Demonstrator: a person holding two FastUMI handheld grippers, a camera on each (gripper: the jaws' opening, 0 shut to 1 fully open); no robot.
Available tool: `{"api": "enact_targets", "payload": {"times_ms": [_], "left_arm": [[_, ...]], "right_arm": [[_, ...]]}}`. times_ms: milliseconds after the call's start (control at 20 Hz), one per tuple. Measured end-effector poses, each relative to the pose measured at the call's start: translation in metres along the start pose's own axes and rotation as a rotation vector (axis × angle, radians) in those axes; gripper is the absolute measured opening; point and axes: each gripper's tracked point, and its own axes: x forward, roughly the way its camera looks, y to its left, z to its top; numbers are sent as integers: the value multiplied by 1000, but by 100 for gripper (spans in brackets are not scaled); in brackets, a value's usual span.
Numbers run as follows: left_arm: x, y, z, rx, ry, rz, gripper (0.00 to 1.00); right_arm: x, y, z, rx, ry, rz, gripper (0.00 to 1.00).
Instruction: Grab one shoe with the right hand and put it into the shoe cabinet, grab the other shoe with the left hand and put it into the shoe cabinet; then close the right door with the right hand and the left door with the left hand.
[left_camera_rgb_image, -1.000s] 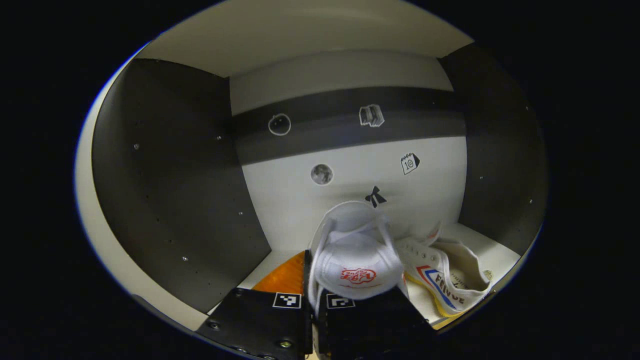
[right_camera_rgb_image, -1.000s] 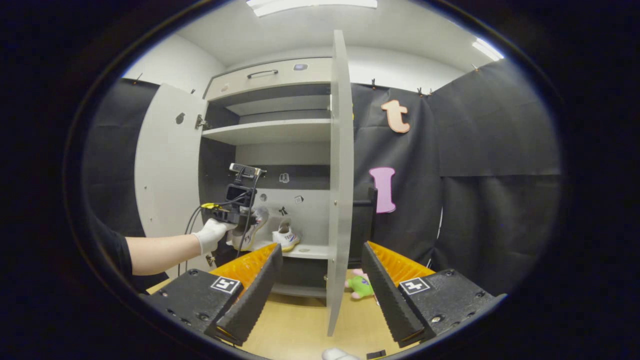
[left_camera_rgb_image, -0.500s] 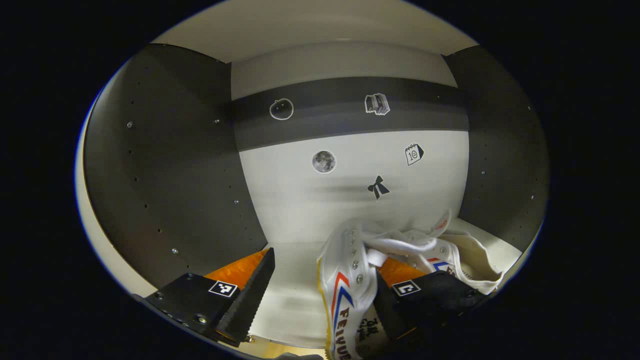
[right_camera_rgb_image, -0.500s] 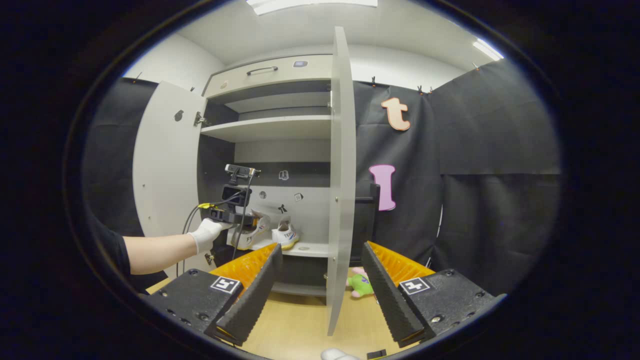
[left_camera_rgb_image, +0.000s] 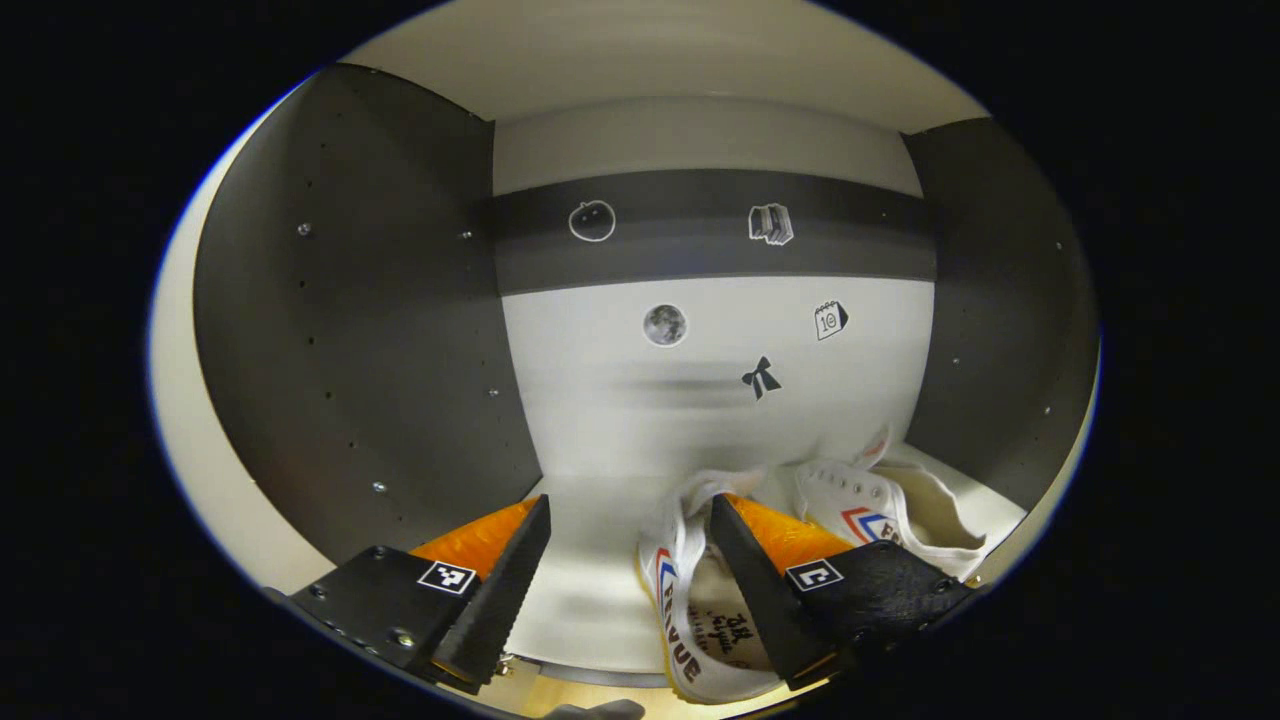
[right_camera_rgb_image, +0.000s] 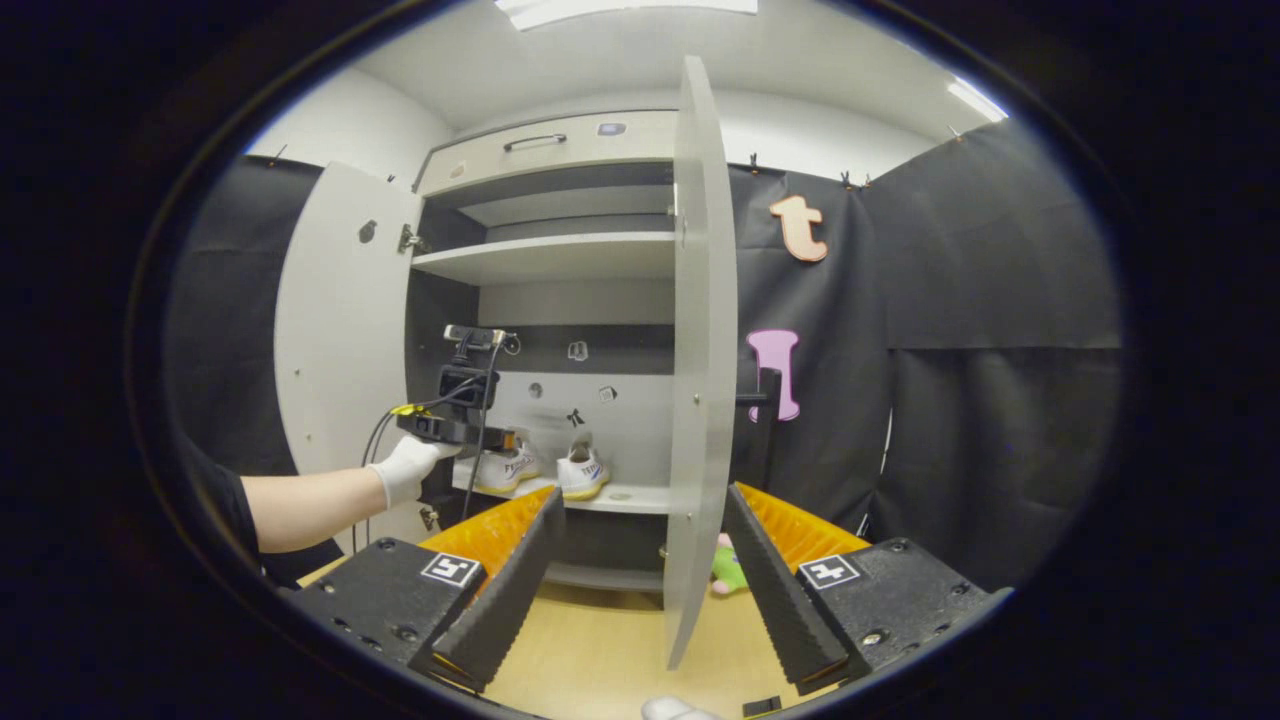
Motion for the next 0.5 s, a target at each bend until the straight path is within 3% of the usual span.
{"api": "enact_targets", "payload": {"times_ms": [250,450,500], "left_arm": [[-34,0,20,1,-72,-4,96],[-94,-3,38,-8,-177,-42,100],[-111,-5,38,-7,-193,-56,96]], "right_arm": [[-4,-1,7,-15,-23,-12,100],[-4,-21,7,-15,-27,-61,100],[-3,-29,9,-13,-29,-77,100]]}}
